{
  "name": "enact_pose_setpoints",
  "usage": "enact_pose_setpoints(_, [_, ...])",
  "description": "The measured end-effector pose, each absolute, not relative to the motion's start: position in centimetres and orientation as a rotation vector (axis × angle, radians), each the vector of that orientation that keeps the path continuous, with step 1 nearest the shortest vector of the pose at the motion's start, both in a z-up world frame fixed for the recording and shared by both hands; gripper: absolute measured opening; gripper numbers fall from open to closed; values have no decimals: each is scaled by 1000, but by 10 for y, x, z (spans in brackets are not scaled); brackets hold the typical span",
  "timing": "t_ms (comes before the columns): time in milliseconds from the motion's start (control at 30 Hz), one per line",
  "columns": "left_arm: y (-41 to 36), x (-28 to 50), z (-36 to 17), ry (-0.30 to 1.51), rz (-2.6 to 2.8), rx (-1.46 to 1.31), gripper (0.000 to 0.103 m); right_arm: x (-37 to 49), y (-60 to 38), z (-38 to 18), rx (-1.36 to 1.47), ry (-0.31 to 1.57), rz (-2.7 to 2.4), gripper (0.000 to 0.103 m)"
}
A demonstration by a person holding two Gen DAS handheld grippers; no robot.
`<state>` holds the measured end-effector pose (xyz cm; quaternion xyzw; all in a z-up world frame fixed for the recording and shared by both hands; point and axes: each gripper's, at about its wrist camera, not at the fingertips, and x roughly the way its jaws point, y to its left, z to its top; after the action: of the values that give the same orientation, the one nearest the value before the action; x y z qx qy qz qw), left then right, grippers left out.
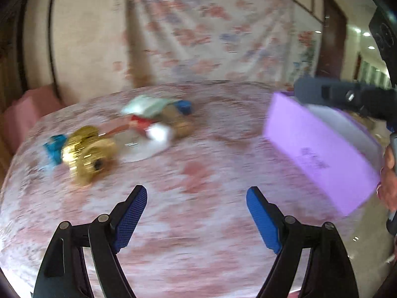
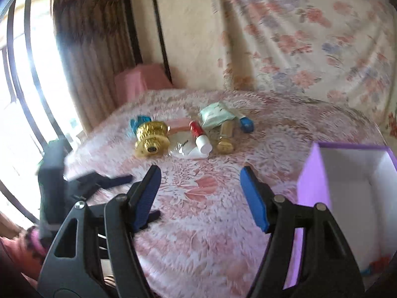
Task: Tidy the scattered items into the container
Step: 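Move both tools back over the remaining items on the table, then grasp the gold-capped clear jar with the right tool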
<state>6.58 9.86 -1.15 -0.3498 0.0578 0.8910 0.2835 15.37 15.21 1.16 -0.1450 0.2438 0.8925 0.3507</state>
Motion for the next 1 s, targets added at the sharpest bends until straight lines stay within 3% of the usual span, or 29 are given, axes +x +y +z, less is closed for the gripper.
enact_pose_setpoints(233, [44, 16, -38, 120, 2525, -1006, 83, 104, 213, -23, -457, 713, 2285, 69])
enact_pose_setpoints(600, [58, -61, -34, -52, 2441, -1054, 83, 59, 306, -51, -498, 772, 2165, 69])
enact_pose_setpoints(733, [74, -92, -36, -93, 2404, -1083, 83, 46, 331, -62, -516, 789, 2141, 57])
enact_pose_setpoints(1000, [81, -117, -42, -124, 2434, -1096, 83, 27, 355, -74, -561, 780, 2165, 56])
